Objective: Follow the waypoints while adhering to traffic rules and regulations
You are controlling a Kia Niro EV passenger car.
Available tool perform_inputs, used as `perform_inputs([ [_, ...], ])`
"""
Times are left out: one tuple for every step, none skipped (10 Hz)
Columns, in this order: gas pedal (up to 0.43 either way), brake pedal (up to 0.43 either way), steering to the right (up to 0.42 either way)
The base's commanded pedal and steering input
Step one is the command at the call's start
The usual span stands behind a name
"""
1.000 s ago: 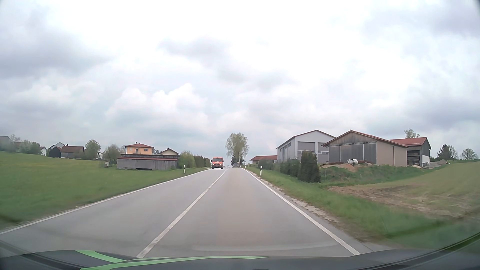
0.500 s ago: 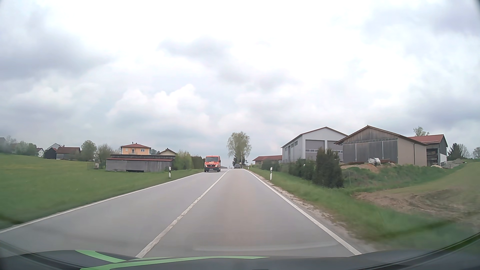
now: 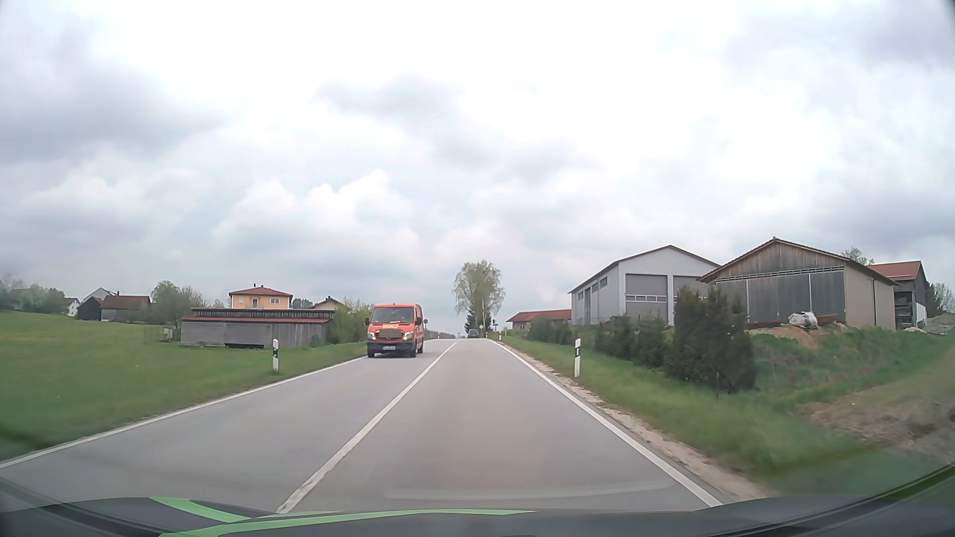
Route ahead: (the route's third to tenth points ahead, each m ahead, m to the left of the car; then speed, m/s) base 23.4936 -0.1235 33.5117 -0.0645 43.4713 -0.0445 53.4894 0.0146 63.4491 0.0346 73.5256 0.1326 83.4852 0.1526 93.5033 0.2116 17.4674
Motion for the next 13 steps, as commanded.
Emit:
perform_inputs([
  [0.441,0.000,-0.002],
  [0.441,0.000,-0.001],
  [0.441,0.000,-0.001],
  [0.441,0.000,-0.001],
  [0.441,0.000,-0.001],
  [0.441,0.000,-0.001],
  [0.441,0.000,0.000],
  [0.441,0.000,0.000],
  [0.441,0.000,0.000],
  [0.441,0.000,0.000],
  [0.441,0.000,0.000],
  [0.429,0.000,0.000],
  [0.429,0.000,0.000],
])
